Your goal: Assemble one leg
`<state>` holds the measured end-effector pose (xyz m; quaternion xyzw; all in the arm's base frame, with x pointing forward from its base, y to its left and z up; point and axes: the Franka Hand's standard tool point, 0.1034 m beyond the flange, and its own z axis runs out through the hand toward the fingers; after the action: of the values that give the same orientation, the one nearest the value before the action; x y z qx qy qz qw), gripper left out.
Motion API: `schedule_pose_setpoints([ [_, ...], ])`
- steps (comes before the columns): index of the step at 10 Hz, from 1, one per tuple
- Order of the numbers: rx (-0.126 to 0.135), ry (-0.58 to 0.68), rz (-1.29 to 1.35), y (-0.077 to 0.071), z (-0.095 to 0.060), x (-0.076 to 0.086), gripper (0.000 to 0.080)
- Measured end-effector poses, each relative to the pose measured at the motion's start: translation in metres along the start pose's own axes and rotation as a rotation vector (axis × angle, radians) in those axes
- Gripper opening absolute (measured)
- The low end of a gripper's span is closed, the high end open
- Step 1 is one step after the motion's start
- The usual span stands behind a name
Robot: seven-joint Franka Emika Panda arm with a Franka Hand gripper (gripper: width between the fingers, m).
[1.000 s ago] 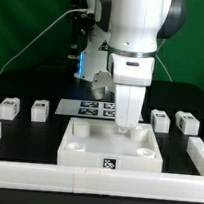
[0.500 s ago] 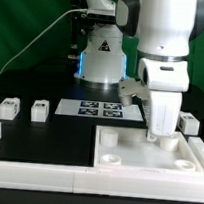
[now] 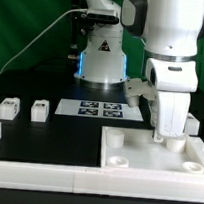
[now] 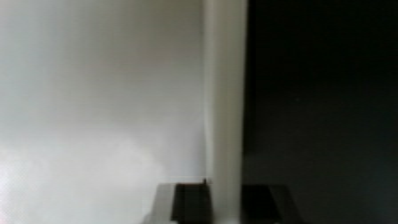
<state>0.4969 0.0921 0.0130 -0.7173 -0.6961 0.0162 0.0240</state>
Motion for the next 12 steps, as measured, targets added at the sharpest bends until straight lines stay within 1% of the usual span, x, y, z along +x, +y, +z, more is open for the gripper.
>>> schedule_pose_setpoints([
  [1,0.002,0.0,0.001,-0.001,0.001,-0.001,0.0137],
  [2,0.003,0.0,0.002,-0.001,0.002,-0.001,0.0275],
  [3,0.003,0.0,0.003,-0.001,0.002,-0.002,0.0275],
  [4,0.001,0.0,0.006,0.0,0.0,-0.002,0.0459],
  [5,-0.001,-0.001,0.017,0.0,-0.001,-0.002,0.0587],
  [6,-0.004,-0.002,0.033,-0.001,-0.004,-0.002,0.0587],
  [7,-0.009,-0.003,0.043,-0.002,-0.008,-0.003,0.0636],
  [8,-0.013,-0.006,0.052,-0.005,-0.013,-0.004,0.0647],
  [10,-0.019,-0.011,0.091,-0.012,-0.022,-0.007,0.0649],
  [12,-0.034,-0.017,0.144,-0.021,-0.038,-0.011,0.0649],
])
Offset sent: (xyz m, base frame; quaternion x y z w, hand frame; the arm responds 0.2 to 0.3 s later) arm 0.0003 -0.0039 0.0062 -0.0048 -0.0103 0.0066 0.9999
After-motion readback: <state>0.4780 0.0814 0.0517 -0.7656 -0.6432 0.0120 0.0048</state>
